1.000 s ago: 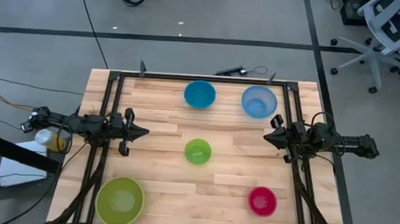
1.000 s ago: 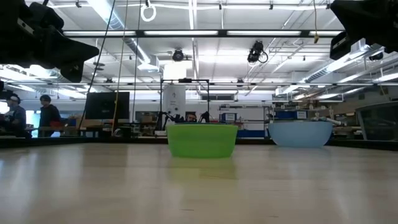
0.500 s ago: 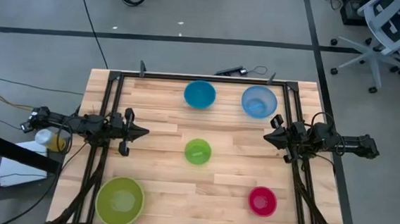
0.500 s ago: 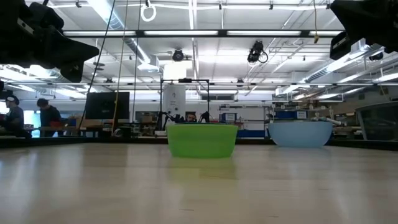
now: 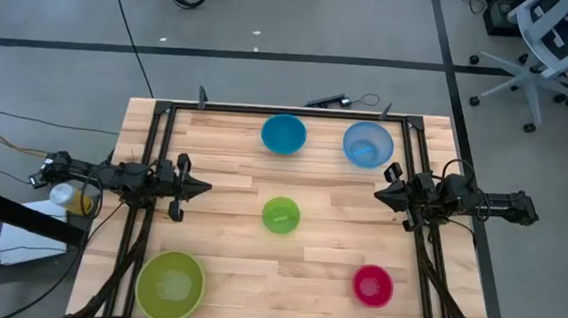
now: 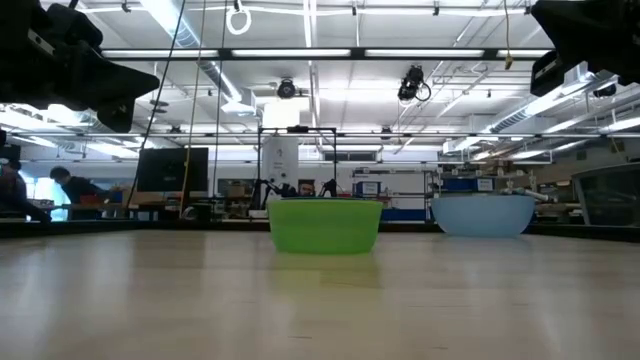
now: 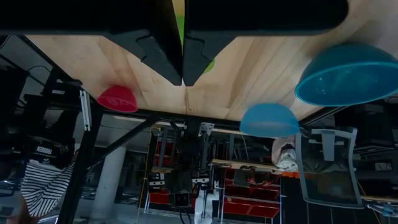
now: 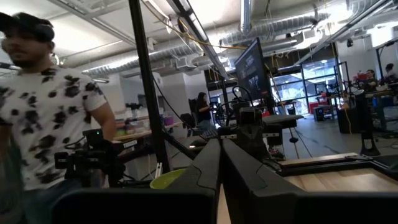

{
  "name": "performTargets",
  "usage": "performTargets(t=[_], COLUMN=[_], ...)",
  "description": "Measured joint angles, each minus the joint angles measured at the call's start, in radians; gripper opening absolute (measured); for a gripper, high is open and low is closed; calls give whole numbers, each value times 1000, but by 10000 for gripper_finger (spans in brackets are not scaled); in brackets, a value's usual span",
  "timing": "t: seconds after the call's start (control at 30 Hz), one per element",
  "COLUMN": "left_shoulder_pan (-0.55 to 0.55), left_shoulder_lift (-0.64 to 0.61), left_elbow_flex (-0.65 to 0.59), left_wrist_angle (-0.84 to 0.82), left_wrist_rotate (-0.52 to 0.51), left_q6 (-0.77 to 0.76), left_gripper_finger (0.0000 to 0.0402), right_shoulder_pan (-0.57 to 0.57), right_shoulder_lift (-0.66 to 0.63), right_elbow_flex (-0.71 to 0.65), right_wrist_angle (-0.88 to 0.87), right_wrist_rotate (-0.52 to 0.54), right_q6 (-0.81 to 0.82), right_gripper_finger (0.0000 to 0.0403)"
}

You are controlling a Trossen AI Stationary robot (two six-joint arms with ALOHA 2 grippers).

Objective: Nest bowls inside each other

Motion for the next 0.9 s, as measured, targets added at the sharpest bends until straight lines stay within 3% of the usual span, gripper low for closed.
performTargets(t=[0.37, 0.7, 0.9], left_shoulder_pan=[0, 0, 0], left_shoulder_lift=[0, 0, 0], left_elbow_flex=[0, 0, 0], left_wrist_angle=[12, 34, 35], left_wrist_rotate=[0, 0, -26], left_q6=[-18, -323, -396], left_gripper_finger=[16, 16, 16], right_shoulder_pan=[0, 0, -1], right_shoulder_lift=[0, 0, 0], right_elbow_flex=[0, 0, 0], right_wrist_angle=[0, 0, 25], right_wrist_rotate=[0, 1, 96], right_q6=[0, -9, -144], right_gripper_finger=[23, 23, 23])
